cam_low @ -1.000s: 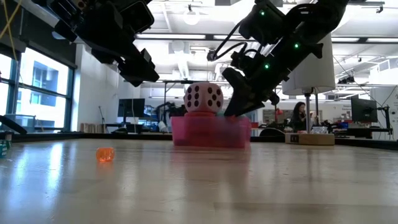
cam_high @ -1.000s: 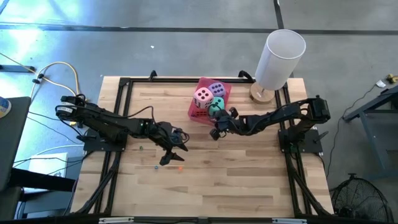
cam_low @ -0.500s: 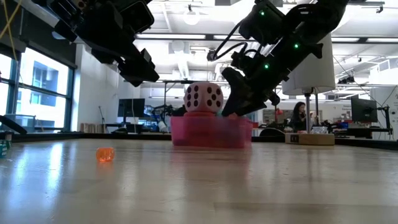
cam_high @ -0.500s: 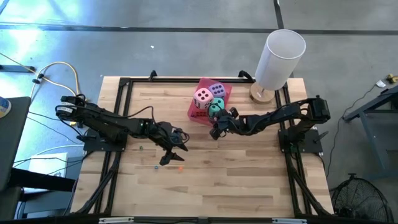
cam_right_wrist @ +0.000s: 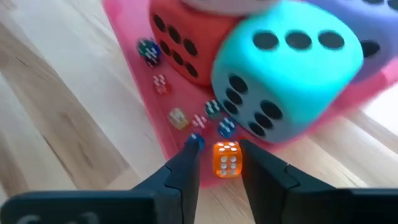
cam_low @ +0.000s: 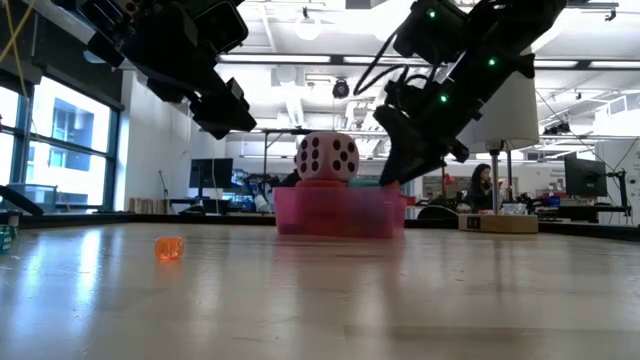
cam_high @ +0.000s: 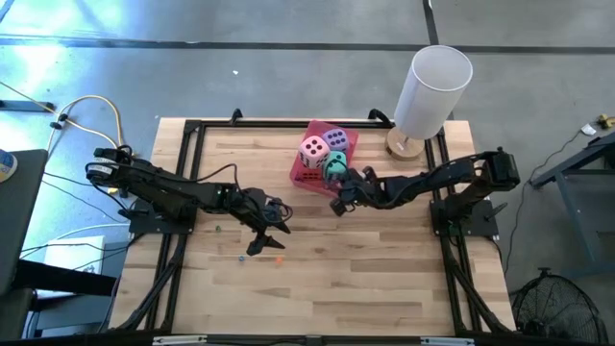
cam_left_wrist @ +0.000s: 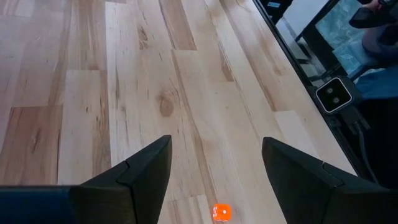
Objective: Pick & Place Dice
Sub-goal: Put the right small orange dice into the bin, then put the small orange dice into the bin
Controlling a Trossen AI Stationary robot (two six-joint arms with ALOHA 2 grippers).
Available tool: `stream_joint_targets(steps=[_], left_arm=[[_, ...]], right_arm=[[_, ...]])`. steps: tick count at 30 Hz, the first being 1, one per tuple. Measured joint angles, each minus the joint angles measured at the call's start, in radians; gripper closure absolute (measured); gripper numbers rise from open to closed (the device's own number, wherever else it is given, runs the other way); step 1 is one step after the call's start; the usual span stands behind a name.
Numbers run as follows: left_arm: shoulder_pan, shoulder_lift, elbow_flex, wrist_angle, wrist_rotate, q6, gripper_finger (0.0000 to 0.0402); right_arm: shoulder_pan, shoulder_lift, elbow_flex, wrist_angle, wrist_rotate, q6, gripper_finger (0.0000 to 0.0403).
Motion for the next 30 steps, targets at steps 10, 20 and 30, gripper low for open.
stream_joint_targets(steps=[10,20,30], left_arm=[[0.0,0.0,0.0,0.0,0.0,0.0,0.0159],[0.0,0.0,0.0,0.0,0.0,-0.032,0.0159],[-0.121,0.015,0.0,-0.076,-0.033,0.118,0.0159]], right_arm=[[0.0,0.0,0.0,-0.021,0.0,0.001,0.0324],[0.062,-0.079,0.002,0.023,0.055,-0.067,0.0328],[0.28,-0.197,0.001,0.166,0.128,-0.242,0.0338]])
